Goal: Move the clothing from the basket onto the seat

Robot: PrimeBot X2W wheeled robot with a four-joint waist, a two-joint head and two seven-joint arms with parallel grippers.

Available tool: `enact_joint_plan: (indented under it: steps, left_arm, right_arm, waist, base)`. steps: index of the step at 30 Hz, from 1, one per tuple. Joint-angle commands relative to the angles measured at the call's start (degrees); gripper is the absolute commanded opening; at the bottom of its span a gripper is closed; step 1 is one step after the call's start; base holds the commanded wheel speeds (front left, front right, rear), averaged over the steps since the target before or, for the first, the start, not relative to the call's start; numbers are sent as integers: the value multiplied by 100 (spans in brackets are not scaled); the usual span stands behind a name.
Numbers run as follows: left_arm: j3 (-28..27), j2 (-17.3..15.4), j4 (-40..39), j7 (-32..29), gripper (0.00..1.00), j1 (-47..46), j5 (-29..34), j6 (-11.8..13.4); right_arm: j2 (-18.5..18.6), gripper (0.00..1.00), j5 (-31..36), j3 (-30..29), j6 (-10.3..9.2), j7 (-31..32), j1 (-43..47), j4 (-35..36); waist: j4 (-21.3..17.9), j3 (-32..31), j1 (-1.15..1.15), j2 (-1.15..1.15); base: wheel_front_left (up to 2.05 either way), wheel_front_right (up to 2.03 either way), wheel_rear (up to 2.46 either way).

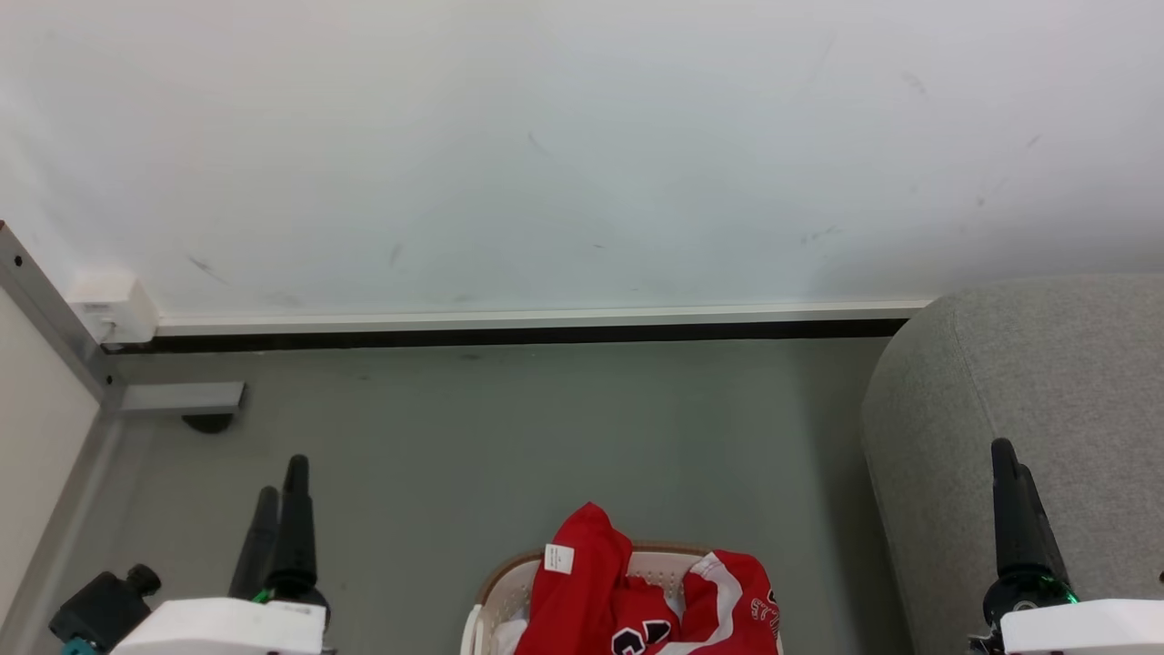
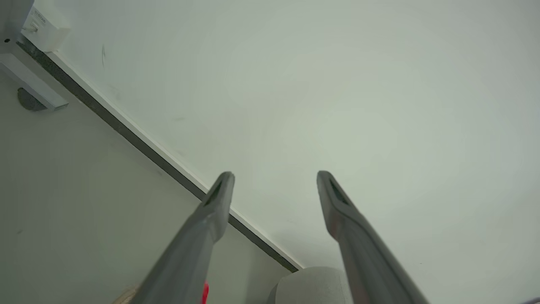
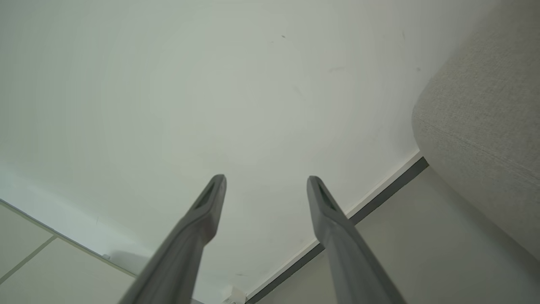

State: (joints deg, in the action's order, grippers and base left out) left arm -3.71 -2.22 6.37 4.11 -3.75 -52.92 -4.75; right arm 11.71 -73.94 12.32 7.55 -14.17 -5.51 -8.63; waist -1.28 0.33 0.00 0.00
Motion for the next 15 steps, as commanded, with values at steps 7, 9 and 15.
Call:
enact_joint_plan:
  steps: [7, 9, 15]
  left_arm:
    - [23, -57, -88, 159, 100, -86, 1009, -61]
    - [31, -62, -71, 193, 100, -72, 1231, -70]
    - [137, -123, 1, 297, 100, -25, 1892, -7]
  right_arm:
    - [-92, 100, 1176, -177, -5, -31, -119, -27]
    - [-124, 100, 1483, -228, -5, -34, -119, -69]
    - [-201, 100, 2469, -348, -6, -44, -111, -173]
  waist:
    - [-28, -5, 0, 0]
    - [-34, -9, 0, 0]
    - [-52, -28, 0, 0]
  base:
    - [0, 0, 0]
    - [0, 0, 0]
    - [0, 0, 0]
